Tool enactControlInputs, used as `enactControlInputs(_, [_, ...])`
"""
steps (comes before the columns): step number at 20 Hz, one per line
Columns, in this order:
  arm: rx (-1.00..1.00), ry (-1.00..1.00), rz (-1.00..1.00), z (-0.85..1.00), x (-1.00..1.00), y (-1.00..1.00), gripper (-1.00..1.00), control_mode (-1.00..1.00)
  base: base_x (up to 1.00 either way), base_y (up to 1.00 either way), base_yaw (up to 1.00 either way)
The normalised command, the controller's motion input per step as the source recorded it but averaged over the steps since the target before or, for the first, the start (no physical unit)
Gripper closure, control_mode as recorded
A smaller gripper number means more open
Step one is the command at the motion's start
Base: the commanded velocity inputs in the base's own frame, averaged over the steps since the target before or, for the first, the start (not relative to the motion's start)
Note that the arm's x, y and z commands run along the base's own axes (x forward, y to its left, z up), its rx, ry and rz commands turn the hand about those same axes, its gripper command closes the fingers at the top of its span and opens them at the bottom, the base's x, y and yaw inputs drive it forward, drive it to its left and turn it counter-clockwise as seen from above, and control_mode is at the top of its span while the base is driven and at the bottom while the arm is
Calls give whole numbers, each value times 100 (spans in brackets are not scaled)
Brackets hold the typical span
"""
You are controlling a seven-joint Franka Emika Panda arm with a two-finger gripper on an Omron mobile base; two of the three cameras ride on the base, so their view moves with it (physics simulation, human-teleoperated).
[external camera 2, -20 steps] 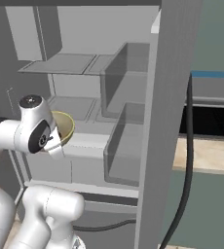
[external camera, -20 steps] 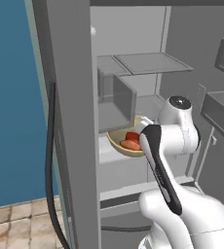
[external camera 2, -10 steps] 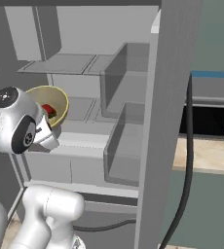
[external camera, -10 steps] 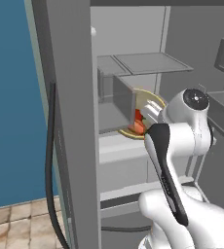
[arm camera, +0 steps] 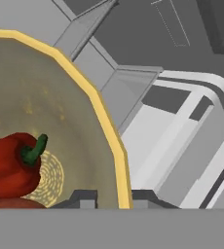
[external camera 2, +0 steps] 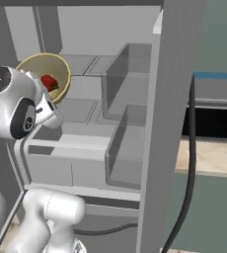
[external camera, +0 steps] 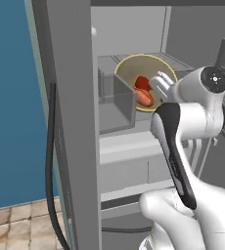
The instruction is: Place the bowl with the bell pepper and sweet potato on the top shelf of the fridge. Place the bowl with the fish and steak on the second highest shelf of the fridge.
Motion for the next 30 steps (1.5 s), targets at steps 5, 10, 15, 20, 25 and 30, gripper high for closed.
enactControlInputs(5, [3, 8, 1, 51, 11, -10, 100, -100, 0, 0, 0])
enactControlInputs(10, [-2, -2, 0, 7, 48, -2, 100, -100, 0, 0, 0])
enactControlInputs(15, [0, -1, 0, 6, 93, -3, 100, -100, 0, 0, 0])
enactControlInputs(20, [0, -2, 0, 0, 99, -5, 100, -100, 0, 0, 0])
enactControlInputs(25, [0, 1, 0, 0, 100, -4, 100, -100, 0, 0, 0])
enactControlInputs(30, [0, 5, 0, -5, 87, -5, 100, -100, 0, 0, 0])
